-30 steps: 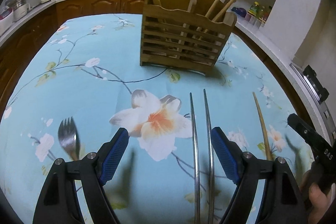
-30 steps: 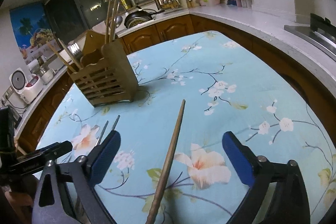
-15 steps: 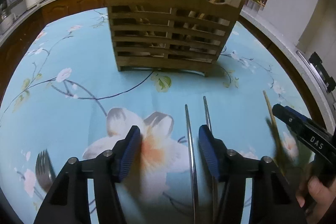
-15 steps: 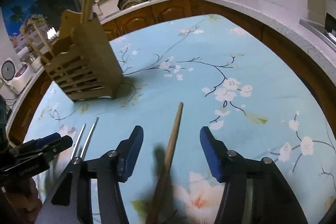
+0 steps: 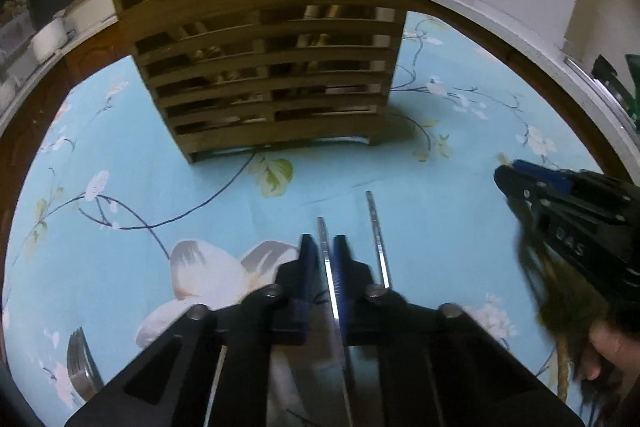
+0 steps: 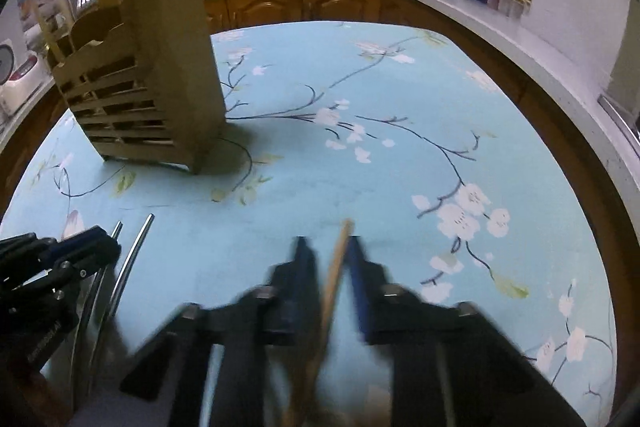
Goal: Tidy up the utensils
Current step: 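Close the left gripper on a metal chopstick while the right grasps a wooden chopstick, then lift both chopsticks and carry them over the holder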
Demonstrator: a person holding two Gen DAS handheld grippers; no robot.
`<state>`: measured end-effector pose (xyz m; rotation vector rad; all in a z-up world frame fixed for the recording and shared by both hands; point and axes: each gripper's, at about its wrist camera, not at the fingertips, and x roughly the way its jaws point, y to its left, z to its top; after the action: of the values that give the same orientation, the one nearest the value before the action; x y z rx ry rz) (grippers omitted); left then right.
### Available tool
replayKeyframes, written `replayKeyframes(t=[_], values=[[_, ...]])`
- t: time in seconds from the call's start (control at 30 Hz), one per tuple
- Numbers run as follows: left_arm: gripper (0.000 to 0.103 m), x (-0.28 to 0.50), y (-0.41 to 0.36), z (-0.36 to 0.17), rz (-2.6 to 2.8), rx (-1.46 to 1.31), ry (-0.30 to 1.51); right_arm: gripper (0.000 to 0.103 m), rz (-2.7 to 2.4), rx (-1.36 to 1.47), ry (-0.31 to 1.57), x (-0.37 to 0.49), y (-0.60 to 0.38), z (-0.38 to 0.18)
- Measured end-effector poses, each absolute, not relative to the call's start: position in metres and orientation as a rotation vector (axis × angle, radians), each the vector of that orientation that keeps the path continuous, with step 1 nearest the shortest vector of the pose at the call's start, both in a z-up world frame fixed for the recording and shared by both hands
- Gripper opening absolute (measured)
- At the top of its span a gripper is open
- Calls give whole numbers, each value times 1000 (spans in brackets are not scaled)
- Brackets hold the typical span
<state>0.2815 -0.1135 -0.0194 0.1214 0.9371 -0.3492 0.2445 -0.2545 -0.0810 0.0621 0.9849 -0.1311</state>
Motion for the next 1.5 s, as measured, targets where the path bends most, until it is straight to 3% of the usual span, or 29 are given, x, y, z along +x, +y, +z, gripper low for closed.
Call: replayKeyframes(t=[0.27, 0.53, 0.9, 1.5], values=[[3, 279, -78, -6, -369, -33, 962, 5, -73, 220, 947, 222, -261, -66], [3, 244, -39, 38, -403, -168, 876, 5, -9, 294, 823, 189, -259, -12], [3, 187, 5, 91, -412, -213, 740, 5, 69, 297, 677, 162, -238, 53], [3, 150, 32, 129, -396, -217, 610, 5, 99, 301, 541, 144, -234, 101]])
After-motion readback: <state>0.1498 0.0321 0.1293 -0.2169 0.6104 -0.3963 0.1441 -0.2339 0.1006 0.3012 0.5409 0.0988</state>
